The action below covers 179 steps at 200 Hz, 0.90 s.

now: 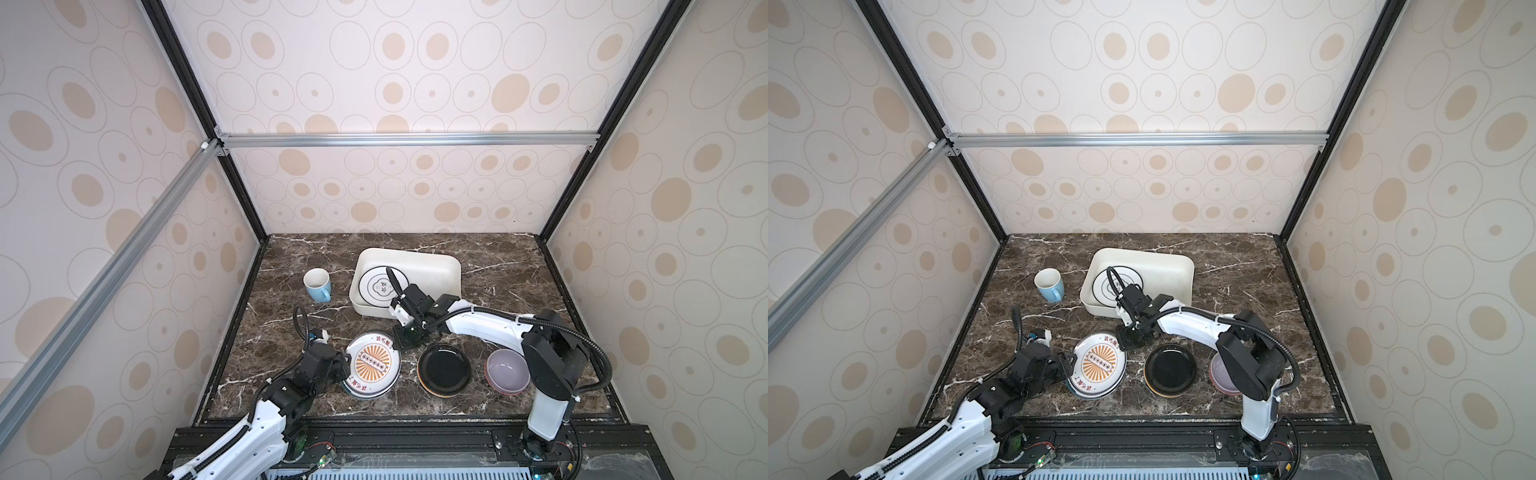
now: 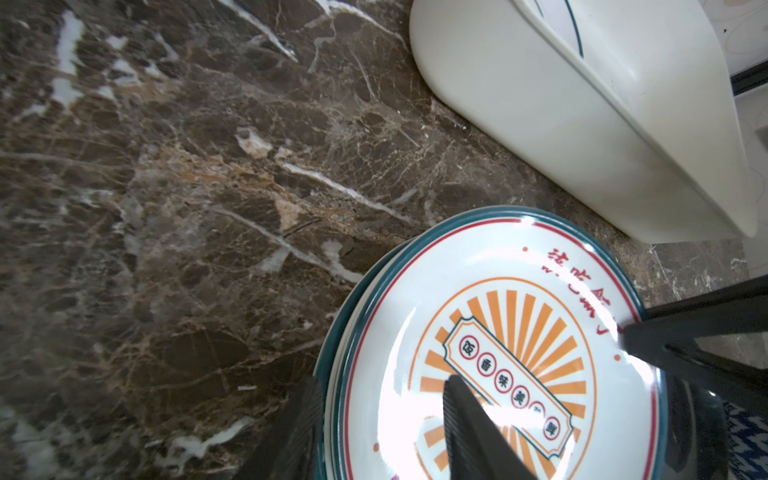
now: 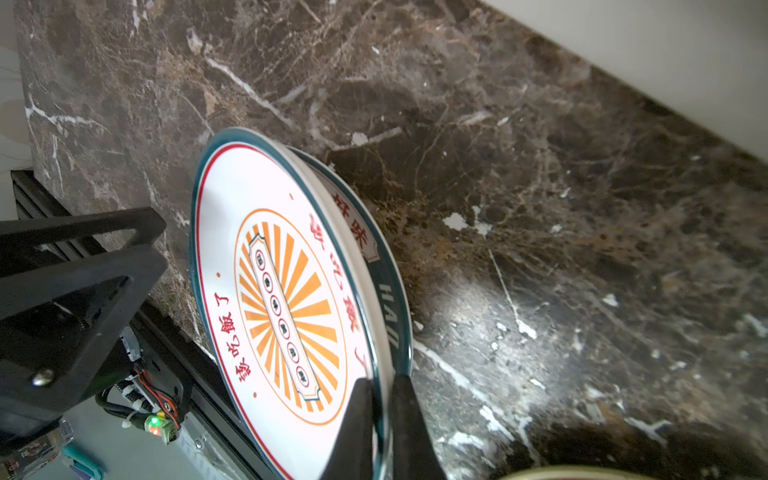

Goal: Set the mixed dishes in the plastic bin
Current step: 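Grip the orange sunburst plate edge with the right gripper while left holds stack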

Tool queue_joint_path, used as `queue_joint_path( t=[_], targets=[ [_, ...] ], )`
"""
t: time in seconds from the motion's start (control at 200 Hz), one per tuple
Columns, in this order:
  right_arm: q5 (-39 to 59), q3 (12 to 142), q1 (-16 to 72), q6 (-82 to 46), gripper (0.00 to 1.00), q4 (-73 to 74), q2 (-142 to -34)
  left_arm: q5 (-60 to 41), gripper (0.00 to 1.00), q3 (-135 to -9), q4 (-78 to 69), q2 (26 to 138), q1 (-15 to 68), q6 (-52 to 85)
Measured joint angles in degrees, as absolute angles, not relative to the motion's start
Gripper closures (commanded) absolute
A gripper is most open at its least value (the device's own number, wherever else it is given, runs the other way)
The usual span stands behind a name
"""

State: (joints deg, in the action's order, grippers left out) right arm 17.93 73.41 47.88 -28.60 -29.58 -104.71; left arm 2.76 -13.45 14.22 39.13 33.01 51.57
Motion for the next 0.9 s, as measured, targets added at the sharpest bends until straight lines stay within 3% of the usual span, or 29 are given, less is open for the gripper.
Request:
queue_joint_path(
  t=[0.895],
  targets=[
    [19.5, 71.4, 43.8, -27.8, 1.00, -28.2, -103.5, -4.6, 0.56, -14.2, 4.2, 49.1, 35.3, 51.9]
  ],
)
